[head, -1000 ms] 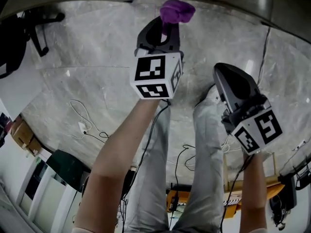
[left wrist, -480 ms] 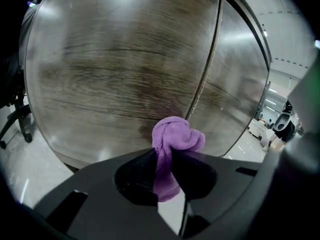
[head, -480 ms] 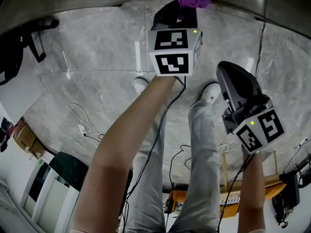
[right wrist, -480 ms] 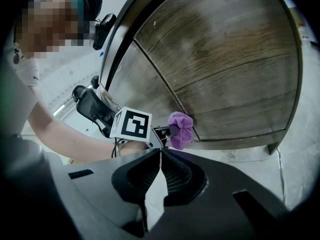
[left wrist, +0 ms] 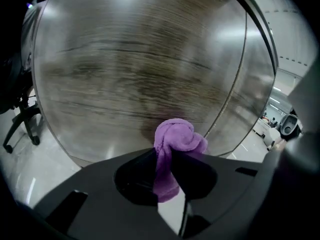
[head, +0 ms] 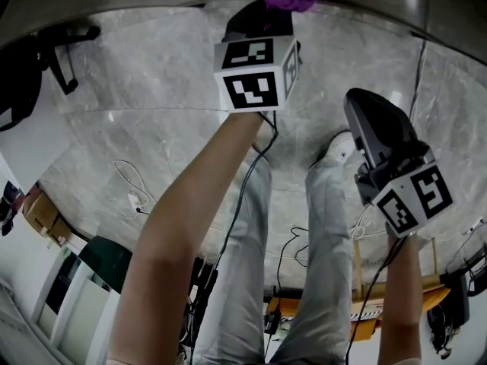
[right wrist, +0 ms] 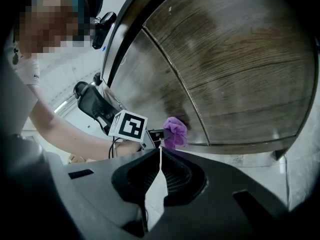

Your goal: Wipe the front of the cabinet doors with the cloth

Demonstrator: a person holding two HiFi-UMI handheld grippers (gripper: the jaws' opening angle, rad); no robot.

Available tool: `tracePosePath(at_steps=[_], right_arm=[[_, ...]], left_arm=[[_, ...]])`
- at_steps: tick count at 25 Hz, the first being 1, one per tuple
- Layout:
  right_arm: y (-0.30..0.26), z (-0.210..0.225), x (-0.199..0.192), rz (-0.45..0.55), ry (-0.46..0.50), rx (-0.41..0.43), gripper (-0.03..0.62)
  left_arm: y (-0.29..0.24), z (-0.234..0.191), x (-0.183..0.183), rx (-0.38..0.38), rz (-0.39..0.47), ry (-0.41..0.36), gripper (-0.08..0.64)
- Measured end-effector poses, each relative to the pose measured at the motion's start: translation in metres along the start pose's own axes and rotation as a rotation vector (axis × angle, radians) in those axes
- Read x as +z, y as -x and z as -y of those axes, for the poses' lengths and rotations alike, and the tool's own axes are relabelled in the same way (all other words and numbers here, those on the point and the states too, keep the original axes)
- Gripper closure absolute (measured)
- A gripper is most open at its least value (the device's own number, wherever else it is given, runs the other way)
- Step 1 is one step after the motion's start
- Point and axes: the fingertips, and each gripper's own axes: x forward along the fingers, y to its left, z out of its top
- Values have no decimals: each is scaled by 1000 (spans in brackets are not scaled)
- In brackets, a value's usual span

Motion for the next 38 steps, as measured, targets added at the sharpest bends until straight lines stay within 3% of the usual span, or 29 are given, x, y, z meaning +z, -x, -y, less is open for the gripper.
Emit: tracePosePath(at_steps=[6, 15, 20, 27, 32, 38], right_arm=[[-28, -33, 4, -12, 31, 39, 563], [-70, -70, 8, -5, 41, 45, 563], [-90, -86, 7, -9, 48, 50, 563], [-108, -104, 13, -5, 63, 85, 563], [-99, -103, 13, 1, 54, 102, 563], [-65, -76, 4, -25, 55, 97, 563]], left_arm=[[22, -67, 1, 62, -17, 8, 483], [59, -196, -2, 233, -37, 16, 483], [71, -234, 1, 255, -42, 13, 483], [96, -282, 2, 371, -23, 50, 483], [102, -267, -21, 368, -76, 49, 483], [67, -171, -55, 248, -133, 12, 483]])
